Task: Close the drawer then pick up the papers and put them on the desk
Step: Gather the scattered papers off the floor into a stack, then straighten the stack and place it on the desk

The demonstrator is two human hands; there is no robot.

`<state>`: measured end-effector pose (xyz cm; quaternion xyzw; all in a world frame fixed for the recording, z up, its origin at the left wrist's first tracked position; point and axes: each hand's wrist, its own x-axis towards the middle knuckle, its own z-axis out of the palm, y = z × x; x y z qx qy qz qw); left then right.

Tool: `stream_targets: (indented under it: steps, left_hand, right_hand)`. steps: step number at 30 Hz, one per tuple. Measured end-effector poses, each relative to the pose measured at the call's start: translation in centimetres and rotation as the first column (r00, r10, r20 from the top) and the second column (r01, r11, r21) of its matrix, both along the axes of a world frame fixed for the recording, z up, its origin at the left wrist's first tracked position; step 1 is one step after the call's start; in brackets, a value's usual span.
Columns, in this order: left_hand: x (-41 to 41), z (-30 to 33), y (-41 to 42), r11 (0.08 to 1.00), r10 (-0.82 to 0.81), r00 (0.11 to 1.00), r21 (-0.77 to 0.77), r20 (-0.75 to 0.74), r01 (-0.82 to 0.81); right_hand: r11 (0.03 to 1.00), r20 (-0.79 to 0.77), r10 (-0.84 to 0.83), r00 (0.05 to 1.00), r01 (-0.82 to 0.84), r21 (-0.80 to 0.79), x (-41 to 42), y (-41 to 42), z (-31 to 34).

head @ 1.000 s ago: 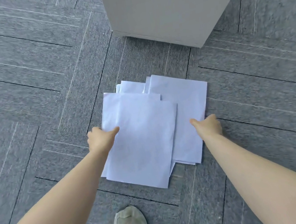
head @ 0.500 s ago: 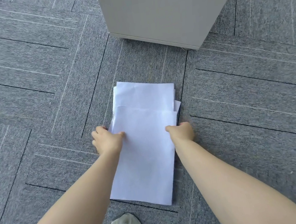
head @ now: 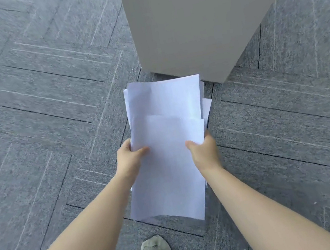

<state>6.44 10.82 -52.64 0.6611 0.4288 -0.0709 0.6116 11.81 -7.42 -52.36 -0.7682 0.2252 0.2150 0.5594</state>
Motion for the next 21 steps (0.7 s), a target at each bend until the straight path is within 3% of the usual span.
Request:
stream_targets:
  steps: [7, 14, 17, 21]
  left_hand:
    - [6.2, 32.3, 2.1, 0.987, 0.145, 0.923, 0.017, 0.357, -0.161]
    - [15.6, 65.9, 3.5, 0.993, 0.063, 0.782, 0.040, 0.620, -0.112]
    - [21.2, 75.2, 2.9, 0.993, -0.057, 0.726, 0.114, 0.685, -0.030]
    - [28.5, 80.8, 0.3, 0.989, -0.107, 0.645, 0.147, 0.756, -0.008]
  right_hand:
    - [0.978, 0.290, -0.029, 0.956, -0.033, 0.206, 6.0, 3.4, 32.6]
    - [0.923, 0.492, -0.098, 0.865, -0.106, 0.371, 13.9, 3.7, 67.7]
    - [0.934, 0.616, -0.154, 0.773, -0.089, 0.346, 18.2, 2.4, 77.1]
    - [0.930, 0.709, -0.242, 0.663, -0.051, 0.365, 23.8, -0.5, 82.9]
